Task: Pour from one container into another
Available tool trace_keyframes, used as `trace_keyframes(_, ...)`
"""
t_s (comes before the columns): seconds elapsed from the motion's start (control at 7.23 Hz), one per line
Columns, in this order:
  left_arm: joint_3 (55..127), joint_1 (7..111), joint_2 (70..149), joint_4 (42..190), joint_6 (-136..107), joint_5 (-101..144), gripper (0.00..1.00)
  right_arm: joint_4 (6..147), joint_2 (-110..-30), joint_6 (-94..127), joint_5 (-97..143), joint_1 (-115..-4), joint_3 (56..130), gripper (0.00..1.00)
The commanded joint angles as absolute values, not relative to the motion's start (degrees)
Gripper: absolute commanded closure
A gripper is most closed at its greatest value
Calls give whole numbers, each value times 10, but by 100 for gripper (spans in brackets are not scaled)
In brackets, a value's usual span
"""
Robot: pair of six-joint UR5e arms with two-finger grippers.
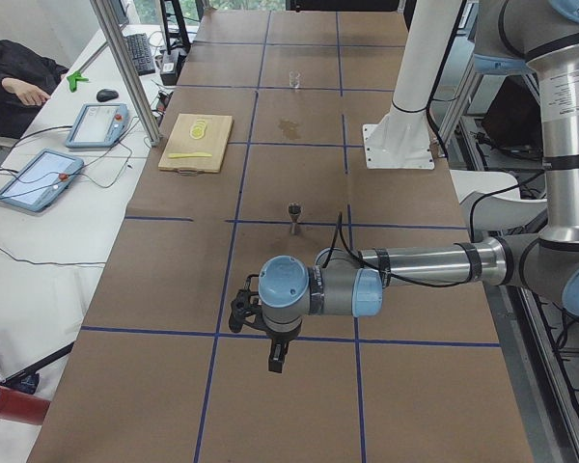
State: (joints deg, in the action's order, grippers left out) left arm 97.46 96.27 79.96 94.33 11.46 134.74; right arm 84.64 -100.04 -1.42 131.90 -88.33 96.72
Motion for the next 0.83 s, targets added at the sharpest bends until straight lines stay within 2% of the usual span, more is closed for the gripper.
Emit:
trace_keyframes(0.0, 981, 987, 834, 939, 113, 1342, 0, 846, -1000, -14, 1319, -883, 968, 0)
trace_keyframes(0.69, 976, 986, 833, 942, 113, 1314, 0, 846, -1000, -13, 1319, -882, 969, 0)
